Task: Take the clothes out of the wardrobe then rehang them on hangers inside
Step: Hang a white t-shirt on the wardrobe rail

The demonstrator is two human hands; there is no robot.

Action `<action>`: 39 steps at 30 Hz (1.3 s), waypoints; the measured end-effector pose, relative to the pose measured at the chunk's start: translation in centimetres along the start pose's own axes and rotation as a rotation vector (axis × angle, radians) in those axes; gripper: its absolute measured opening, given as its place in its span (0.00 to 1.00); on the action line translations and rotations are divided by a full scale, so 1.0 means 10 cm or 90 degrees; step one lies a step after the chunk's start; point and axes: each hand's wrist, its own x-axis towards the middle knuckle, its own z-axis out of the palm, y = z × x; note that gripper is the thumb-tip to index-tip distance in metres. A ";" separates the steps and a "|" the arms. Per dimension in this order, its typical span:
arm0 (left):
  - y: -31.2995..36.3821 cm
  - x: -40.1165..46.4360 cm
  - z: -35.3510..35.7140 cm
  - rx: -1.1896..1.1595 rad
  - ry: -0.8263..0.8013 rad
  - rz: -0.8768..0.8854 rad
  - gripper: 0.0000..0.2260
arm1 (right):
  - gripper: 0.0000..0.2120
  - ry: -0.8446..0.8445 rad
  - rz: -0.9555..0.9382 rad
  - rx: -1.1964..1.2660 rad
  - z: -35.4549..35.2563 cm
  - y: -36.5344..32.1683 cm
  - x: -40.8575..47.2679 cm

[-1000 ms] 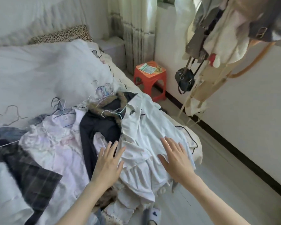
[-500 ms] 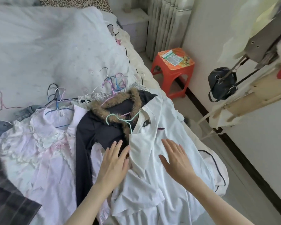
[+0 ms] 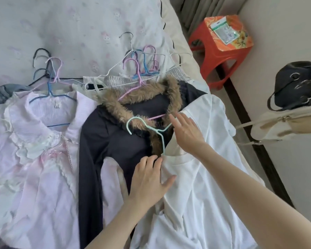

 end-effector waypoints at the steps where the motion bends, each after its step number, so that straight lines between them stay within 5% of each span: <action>1: 0.02 0.00 0.02 -0.007 -0.006 -0.013 0.28 | 0.26 -0.016 -0.012 -0.033 0.00 0.01 0.06; 6: -0.01 0.03 0.08 -0.152 -0.021 -0.068 0.24 | 0.10 -0.012 -0.100 -0.129 -0.04 -0.01 0.32; 8: 0.01 0.02 0.04 -0.207 -0.012 -0.081 0.19 | 0.06 0.020 -0.114 -0.046 -0.09 0.00 0.33; 14: 0.06 0.04 -0.21 -0.346 -0.039 -0.118 0.08 | 0.13 0.009 0.008 0.046 -0.47 0.08 0.07; 18: 0.10 0.06 -0.47 -0.396 0.051 -0.117 0.05 | 0.15 0.064 0.100 0.107 -0.79 0.16 -0.23; 29: 0.73 -0.05 -1.11 -0.120 0.224 0.201 0.16 | 0.22 0.215 0.240 0.231 -1.48 0.45 -1.90; 39: 2.32 -0.75 -1.26 -0.184 0.209 0.447 0.16 | 0.13 0.403 0.400 0.250 -1.92 0.61 -4.08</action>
